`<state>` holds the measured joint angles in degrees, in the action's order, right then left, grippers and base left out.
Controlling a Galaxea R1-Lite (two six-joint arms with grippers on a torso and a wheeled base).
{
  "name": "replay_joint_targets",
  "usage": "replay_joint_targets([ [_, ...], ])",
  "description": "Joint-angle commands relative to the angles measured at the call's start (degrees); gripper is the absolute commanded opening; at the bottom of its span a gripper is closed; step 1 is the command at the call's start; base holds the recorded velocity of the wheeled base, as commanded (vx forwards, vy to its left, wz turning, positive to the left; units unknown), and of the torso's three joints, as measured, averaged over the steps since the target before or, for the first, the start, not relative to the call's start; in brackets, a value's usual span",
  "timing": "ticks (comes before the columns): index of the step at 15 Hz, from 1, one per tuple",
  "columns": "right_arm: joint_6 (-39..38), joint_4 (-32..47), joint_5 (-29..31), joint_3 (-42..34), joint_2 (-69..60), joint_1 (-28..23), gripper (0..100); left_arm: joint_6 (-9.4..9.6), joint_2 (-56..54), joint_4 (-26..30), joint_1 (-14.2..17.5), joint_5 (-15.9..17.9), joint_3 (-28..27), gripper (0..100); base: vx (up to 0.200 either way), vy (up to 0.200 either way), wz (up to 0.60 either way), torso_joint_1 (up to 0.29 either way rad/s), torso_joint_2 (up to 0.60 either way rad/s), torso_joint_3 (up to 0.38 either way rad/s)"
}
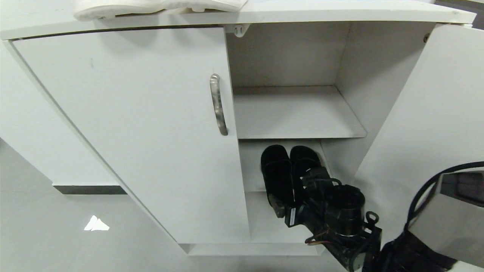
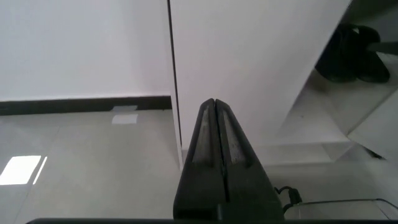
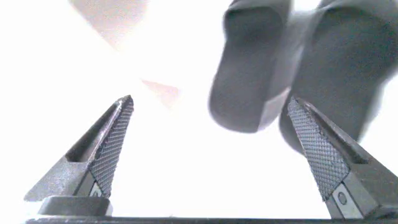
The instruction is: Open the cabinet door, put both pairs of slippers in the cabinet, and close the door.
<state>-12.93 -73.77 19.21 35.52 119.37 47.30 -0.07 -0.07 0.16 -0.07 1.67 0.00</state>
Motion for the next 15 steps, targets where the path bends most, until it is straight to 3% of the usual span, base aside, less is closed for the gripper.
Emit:
replay_joint_targets([
  [1, -1.57, 0.03, -3.3, -4.94, -7.49, 1.57, 100, -0.1, 0.07, 0.02, -0.01, 0.0, 0.0, 0, -0.2, 0.0, 0.0, -0.002, 0.0, 0.007],
  [6, -3.77, -0.06, -7.17, -6.52, -7.92, 2.1, 100, -0.01, 0.07, 0.02, -0.01, -0.09, 0.0, 0, -0.2, 0.0, 0.0, 0.0, 0.0, 0.004],
  [15, -3.94, 0.03, -7.61, -6.96, -8.54, 1.3, 100, -0.01, 0.07, 0.02, -0.01, 0.0, 0.0, 0, 0.0, 0.0, 0.0, 0.0, 0.0, 0.0],
])
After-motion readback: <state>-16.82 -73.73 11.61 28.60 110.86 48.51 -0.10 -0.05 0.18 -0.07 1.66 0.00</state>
